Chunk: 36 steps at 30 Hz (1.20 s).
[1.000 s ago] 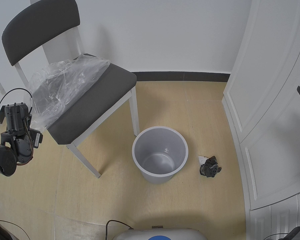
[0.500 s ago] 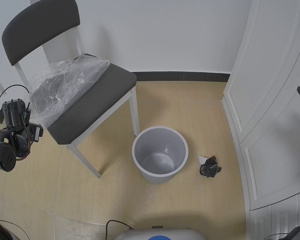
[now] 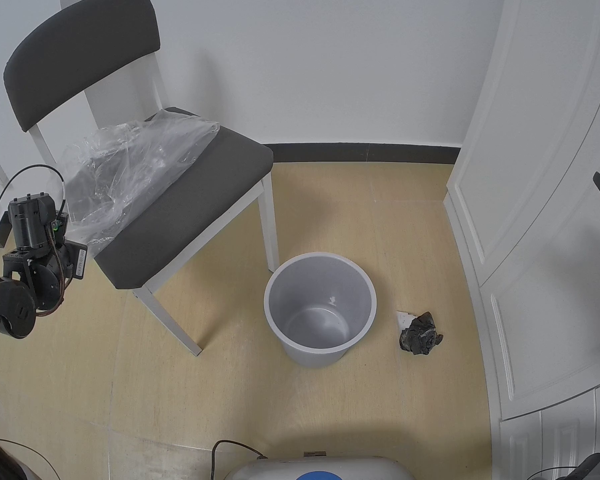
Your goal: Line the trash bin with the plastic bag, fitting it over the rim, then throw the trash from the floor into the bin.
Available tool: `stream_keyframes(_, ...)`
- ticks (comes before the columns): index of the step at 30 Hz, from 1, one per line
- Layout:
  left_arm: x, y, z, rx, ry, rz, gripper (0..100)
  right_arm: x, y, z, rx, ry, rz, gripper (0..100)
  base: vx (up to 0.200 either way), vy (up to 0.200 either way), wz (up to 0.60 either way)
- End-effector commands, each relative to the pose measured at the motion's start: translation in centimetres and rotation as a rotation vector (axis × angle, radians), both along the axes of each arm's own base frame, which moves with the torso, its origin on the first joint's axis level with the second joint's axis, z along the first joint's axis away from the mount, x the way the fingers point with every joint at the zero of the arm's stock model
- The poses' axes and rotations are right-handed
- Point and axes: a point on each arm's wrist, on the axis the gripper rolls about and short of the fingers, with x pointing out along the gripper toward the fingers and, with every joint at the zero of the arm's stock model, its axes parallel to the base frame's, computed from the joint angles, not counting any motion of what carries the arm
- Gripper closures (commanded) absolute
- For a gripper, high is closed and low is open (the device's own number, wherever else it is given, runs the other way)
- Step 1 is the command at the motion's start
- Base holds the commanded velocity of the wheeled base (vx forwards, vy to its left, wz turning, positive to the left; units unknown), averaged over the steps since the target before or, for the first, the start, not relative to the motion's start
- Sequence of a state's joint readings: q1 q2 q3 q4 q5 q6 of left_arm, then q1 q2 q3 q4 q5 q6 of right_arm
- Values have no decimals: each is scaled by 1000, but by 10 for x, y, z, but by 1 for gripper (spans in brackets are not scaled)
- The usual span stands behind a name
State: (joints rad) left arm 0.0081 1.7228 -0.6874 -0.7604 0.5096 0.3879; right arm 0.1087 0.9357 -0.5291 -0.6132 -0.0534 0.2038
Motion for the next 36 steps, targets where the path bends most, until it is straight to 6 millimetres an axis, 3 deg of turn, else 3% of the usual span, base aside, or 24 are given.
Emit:
stream_keyframes(1,-4,-9,9,-2,-31,-28,100,1,0,0,1,4,3,0,0,0,0)
stream_keyframes(19,-23,-44,39,-71,-163,-154,100,14,7,-7,60,59,21,0,0,0,0)
stream_keyframes(26,-27,-59,48,-113,-211,-206,100,40,26,-21,72,117,-30,0,0,0,0)
stream_keyframes(36,-47,-76,68,-154,-285,-319,100,52,46,-42,47,174,-2,0,0,0,0)
